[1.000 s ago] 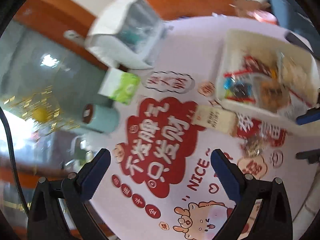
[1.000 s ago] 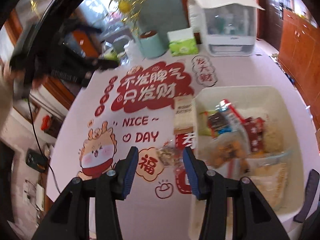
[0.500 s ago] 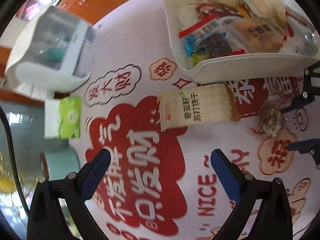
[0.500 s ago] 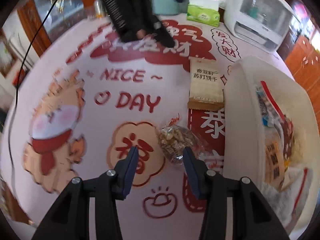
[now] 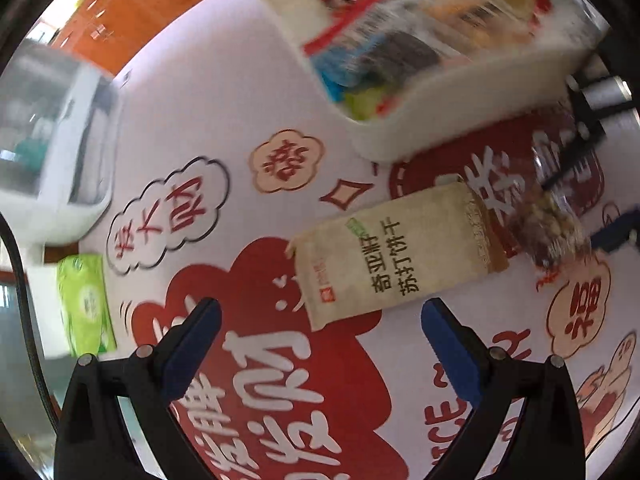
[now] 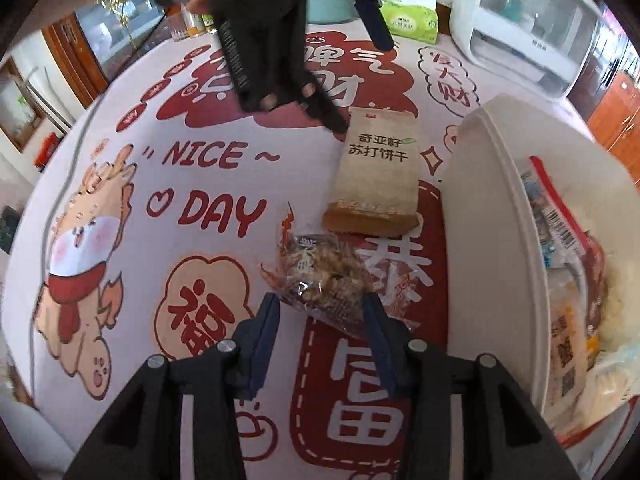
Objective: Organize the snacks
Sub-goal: 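Move both tools to the beige cracker pack and nut bag beside the tray, then grasp the beige soda-cracker pack with the left tool while the right grasps the nut bag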
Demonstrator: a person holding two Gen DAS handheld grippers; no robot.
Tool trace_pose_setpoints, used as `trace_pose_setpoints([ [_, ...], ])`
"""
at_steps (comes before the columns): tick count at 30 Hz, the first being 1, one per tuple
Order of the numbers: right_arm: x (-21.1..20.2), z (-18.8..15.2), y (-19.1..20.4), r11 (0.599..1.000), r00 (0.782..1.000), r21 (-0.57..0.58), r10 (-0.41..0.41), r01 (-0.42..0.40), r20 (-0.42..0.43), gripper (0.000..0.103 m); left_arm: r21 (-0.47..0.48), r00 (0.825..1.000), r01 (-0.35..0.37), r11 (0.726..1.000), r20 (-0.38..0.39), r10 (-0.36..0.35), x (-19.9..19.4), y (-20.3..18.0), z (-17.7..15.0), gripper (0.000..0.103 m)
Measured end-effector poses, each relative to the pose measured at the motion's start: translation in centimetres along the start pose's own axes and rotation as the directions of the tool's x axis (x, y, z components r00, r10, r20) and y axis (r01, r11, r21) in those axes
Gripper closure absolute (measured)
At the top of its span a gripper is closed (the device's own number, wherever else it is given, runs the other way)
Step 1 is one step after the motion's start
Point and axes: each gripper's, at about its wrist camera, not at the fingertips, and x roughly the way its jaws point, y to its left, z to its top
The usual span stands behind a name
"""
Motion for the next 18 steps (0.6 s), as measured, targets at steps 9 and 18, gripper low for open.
trace_pose_setpoints([
  [9,-0.2,0.4,-3.3,0.982,0.986,0.081,0.168,-0.169,0.016,0.061,0.228,0.999,0.018,0.974,0.040,-0.028,0.3,-2.3,1.5,0.007],
  [18,-1.2,-1.6,-4.1,0.943,0.966,0.212,0.255,-0.256,0.032,0.061,0.369,0.995,0.095,0.924,-0.005,-0.100,1.8,-4.1,2.7,0.010],
])
